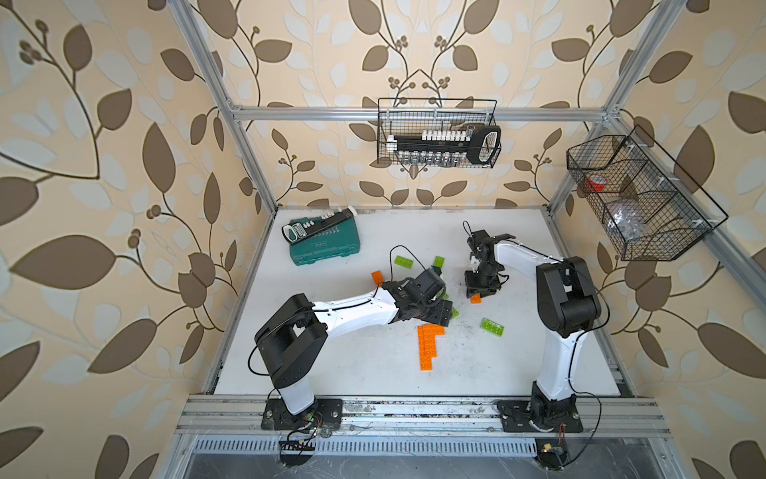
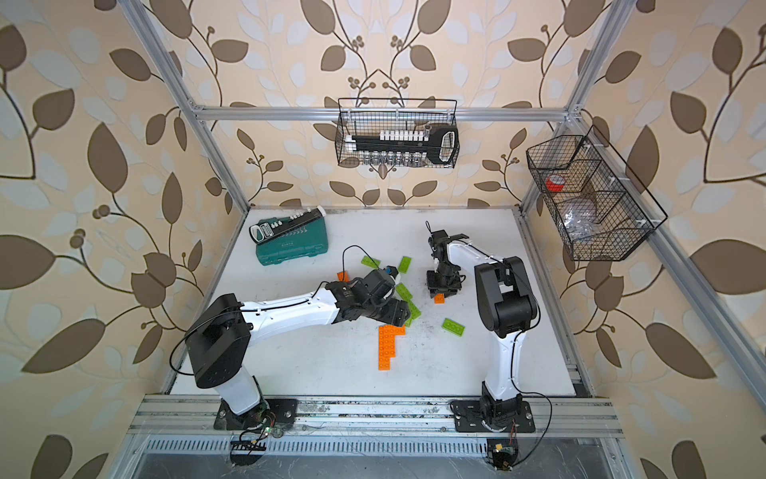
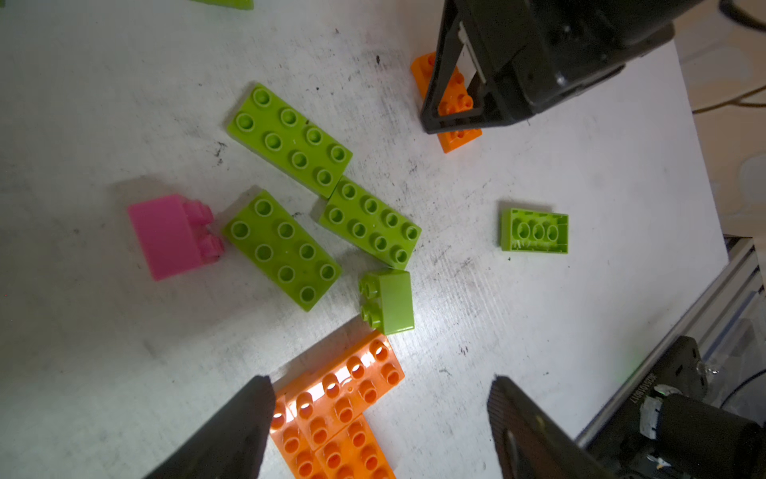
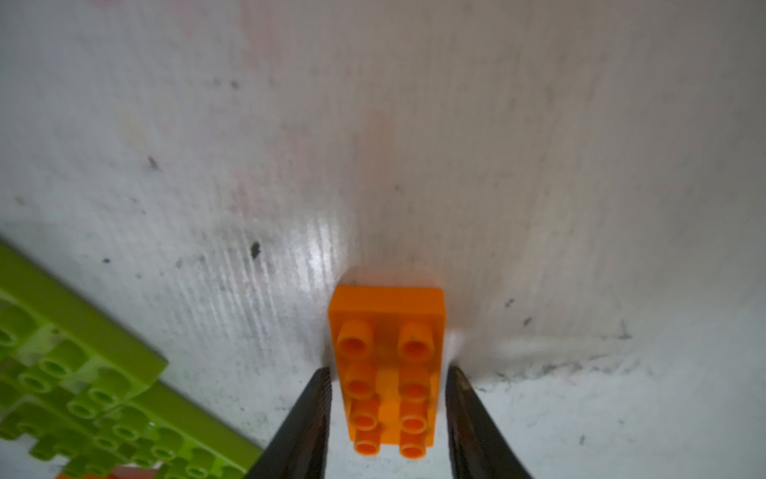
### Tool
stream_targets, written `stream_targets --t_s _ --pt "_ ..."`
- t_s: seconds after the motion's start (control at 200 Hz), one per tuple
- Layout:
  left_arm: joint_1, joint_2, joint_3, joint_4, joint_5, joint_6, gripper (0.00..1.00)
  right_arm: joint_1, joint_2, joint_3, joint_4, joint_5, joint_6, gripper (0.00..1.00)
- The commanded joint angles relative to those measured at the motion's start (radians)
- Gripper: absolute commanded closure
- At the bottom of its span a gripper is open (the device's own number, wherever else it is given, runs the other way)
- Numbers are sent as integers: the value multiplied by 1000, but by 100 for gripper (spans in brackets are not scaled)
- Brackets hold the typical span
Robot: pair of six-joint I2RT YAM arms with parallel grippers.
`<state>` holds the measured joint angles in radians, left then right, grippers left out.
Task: Assemble a small pinwheel with lego
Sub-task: Adjust the lego brick at the center of the board, then pick up the lego brick from the center of the board.
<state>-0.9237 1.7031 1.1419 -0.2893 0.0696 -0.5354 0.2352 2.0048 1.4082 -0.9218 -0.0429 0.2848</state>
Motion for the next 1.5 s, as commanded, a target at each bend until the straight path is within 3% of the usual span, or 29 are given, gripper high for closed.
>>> stream_targets --t_s 0.0,0.09,0.26,0.515,0.68,1.495 --pt "-4 -72 -41 30 -21 -26 16 -4 -66 -23 10 -19 27 42" --pt "0 -105 -79 66 -14 -42 16 -5 -128 -65 34 5 49 42" --pt "24 -125 -113 158 40 -57 16 -4 -183 -131 54 70 68 62" --pt "25 -21 63 104 38 41 17 -4 -162 -133 54 75 65 77" --pt "25 11 122 81 43 62 17 -4 -143 -131 51 50 57 80" --pt "25 4 75 104 48 36 17 13 -75 -112 24 98 52 84"
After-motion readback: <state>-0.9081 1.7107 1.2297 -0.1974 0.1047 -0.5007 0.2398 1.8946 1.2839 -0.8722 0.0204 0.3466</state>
